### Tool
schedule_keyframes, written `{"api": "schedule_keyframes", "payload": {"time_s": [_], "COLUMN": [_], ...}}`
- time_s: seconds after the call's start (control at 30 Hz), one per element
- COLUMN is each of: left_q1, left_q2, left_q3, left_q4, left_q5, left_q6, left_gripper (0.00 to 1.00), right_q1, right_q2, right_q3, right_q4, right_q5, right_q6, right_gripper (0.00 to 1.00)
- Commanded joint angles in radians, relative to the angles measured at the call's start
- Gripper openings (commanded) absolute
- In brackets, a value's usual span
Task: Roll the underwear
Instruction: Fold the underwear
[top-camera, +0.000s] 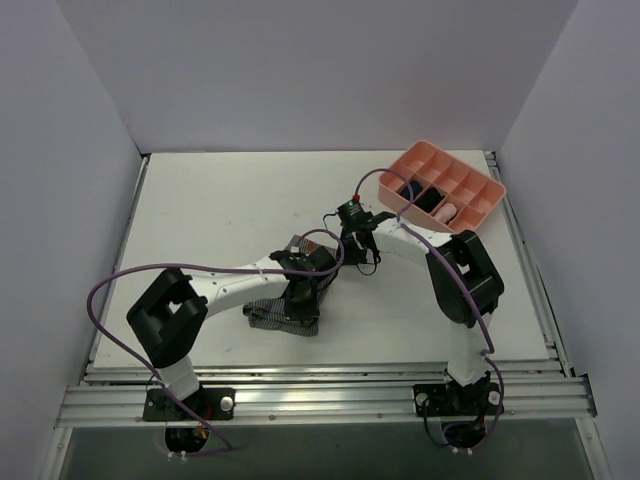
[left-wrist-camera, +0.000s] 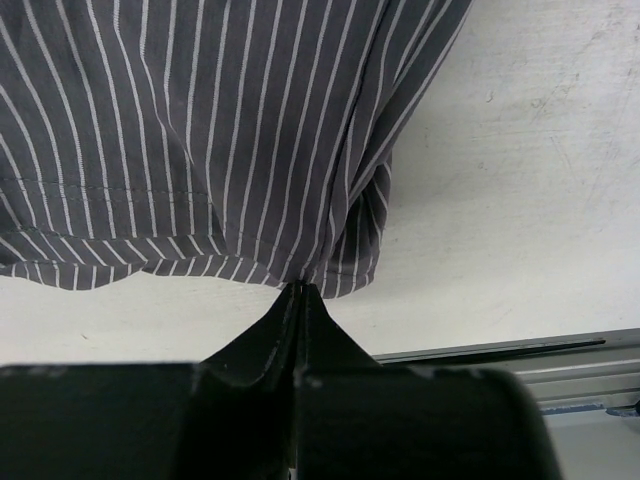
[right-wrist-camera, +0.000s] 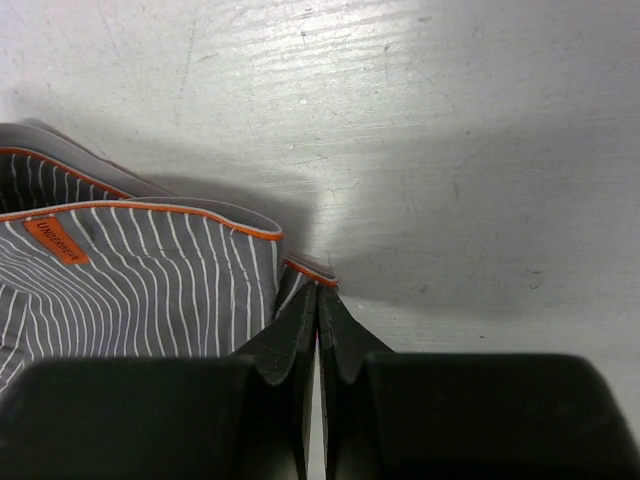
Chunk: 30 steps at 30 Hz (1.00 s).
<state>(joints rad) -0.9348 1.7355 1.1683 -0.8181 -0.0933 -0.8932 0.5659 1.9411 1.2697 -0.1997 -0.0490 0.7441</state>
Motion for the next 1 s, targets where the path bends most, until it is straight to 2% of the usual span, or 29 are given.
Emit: {"api": "schedule_keyframes", "payload": {"time_s": [0.0,0.5,0.53,0.57,0.6,0.9,0.97], "left_q1": [0.002,0.004,0.007,0.008,0.01,0.01,0.01], "left_q2": [-0.057,-0.182,-0.163,-0.15,-0.137,-0.031,-0.025], "left_q3": [-0.002,-0.064,-0.052,-0.042,-0.033,0.024,0.024], "left_q4": [0.004,0.019,0.014,0.013,0.01,0.034,0.043], "left_q5": [-0.011,-0.005,-0.012,-0.017,-0.02,-0.028,-0.032], "left_q6": [0.01,-0.006,-0.004,0.0,0.005,0.04,0.04], "left_gripper": [0.02,0.03,0.06,0.19,0.23,0.41,0.42], "right_q1": [-0.012,-0.018,-0.02,-0.018,-0.018,-0.02,-0.02], "right_q2": [0.019,0.032,0.03,0.027,0.027,0.025,0.027], "right_q3": [0.0,0.003,0.003,0.003,0.003,0.0,0.003], "right_q4": [-0.012,-0.017,-0.012,-0.012,-0.014,-0.012,-0.012], "right_q5": [0.041,0.046,0.046,0.046,0.046,0.044,0.044], "right_q6": [-0.003,-0.011,-0.009,-0.008,-0.008,-0.009,-0.009], "right_gripper": [0.0,0.0,0.0,0.0,0.0,0.0,0.0]}}
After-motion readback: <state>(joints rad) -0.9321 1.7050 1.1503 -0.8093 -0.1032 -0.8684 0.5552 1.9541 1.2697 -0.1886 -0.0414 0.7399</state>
